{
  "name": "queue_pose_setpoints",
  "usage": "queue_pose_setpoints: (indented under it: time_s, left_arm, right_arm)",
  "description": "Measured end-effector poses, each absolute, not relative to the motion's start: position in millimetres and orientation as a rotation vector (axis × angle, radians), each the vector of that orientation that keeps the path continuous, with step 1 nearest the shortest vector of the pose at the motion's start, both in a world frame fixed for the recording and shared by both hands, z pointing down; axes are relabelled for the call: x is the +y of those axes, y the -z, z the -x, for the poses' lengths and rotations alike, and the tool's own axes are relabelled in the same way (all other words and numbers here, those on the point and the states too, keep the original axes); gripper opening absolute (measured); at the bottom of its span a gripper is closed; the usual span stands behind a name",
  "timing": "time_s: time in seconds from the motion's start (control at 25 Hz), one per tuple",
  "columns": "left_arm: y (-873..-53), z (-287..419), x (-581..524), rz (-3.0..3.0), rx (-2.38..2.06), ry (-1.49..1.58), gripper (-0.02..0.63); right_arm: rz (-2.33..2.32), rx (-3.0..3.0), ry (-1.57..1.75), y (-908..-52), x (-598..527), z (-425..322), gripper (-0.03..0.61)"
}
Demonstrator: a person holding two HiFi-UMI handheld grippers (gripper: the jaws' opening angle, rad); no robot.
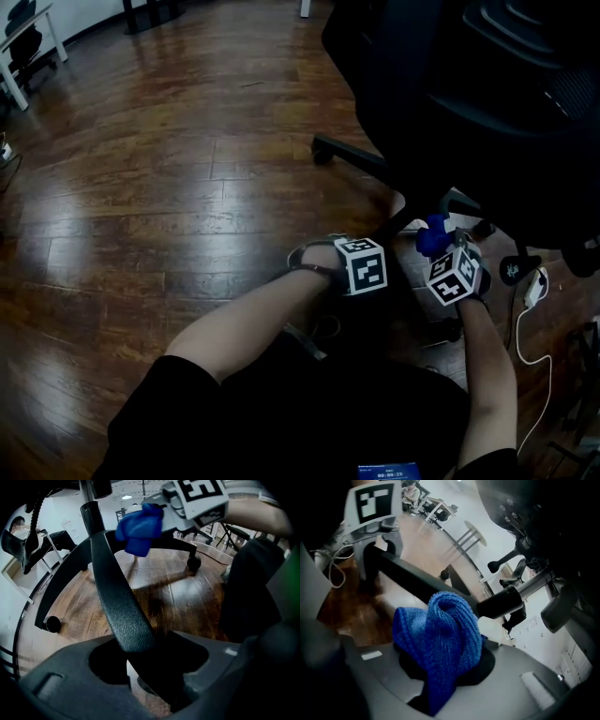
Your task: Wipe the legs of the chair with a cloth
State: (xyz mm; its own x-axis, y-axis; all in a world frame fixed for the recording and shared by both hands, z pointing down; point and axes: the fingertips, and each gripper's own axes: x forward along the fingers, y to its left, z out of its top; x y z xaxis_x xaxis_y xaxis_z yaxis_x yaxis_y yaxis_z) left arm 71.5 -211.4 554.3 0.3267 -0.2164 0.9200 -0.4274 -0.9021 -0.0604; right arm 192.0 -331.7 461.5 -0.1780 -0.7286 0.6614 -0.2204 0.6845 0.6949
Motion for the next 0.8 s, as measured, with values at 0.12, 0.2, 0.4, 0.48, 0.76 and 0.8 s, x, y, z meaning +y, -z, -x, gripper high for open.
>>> queue_pose_setpoints:
  time_s: [0.12, 0.2, 0.4, 0.48, 0.76, 0.8]
  left_arm:
    - [-553.5, -72.1, -211.4, -2.406, -0.577, -1.581, 0.251]
    - [-554.2, -71.4, -211.5, -2.407, -0.57, -1.571, 0.251]
    - [-558.4, -68.5, -211.5, -2.394, -0.591, -1.633, 0.25]
    - [-560.6, -67.3, -211.0, -2.387, -0.599, -1.659, 0.25]
    - [-562.3, -64.9, -213.0, -2.374, -0.62, -1.683, 0.25]
    - [-563.1, -65.2, -212.7, -2.372, -0.62, -1.686, 0.25]
  right_arm:
    - [-0.797, -1.736, 0.564, -450.5, -356.6, -166.4, 0.074]
    - [-0.802, -1.751, 0.577, -449.8, -355.0, -165.0, 0.074]
    - [-0.767, -1.73, 0.544, -464.3, -313.4, -201.5, 0.074]
    - [-0.729, -1.707, 0.507, -476.8, -282.0, -228.3, 0.074]
    - [-0.599, -1.641, 0.376, -509.1, -189.5, -315.6, 0.074]
    - [-0.599, -1.634, 0.364, -511.9, -183.6, -321.9, 0.074]
